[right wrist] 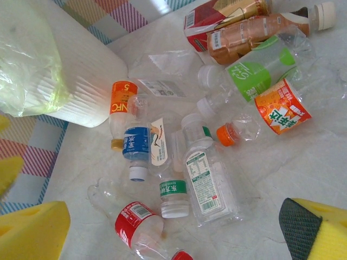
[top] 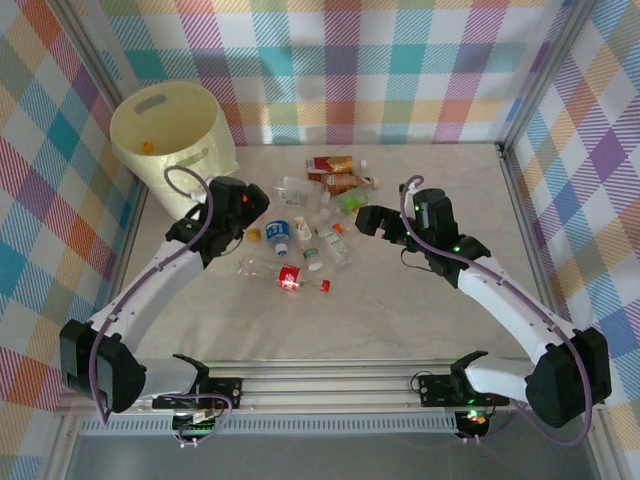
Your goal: Put the plastic bottles in the bin
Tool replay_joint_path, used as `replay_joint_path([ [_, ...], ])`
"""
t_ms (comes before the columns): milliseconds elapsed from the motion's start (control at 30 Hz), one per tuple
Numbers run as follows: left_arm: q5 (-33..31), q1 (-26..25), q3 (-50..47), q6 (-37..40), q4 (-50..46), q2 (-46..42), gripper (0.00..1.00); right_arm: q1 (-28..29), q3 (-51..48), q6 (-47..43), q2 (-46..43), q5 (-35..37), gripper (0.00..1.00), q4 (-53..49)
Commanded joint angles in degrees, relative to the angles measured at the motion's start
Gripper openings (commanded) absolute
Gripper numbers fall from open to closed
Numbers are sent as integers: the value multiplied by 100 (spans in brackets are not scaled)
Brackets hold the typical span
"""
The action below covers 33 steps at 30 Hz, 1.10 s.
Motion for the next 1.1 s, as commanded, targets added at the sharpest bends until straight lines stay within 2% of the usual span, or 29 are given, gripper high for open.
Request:
replay_joint_path([
  [0,241,-28,-68,-908,-403,271,100,33,134,70,21,-72,100,78],
  [67,421,-29,-127,-1234,-657,465,100,33,126,63,13,-62,100,28],
  [167,845,-29,-653,-1830,-217,576,100,33,99,50,-3,-1,100,-34],
  [300,877,-28,-1097,-2539,-117,708,100,33,82,41,-27,70,100,-150],
  [600,923,5,-1454,-3091,260,1015,99,33,103,32,4,99,100,-223],
  [700,1205,51,-1629,-3365,695,1185,94,33,125,48,22,44,100,-250],
  [1067,1204,46,-1893,-3789,1424,1568,76,35,99,56,-120,44,100,-418],
])
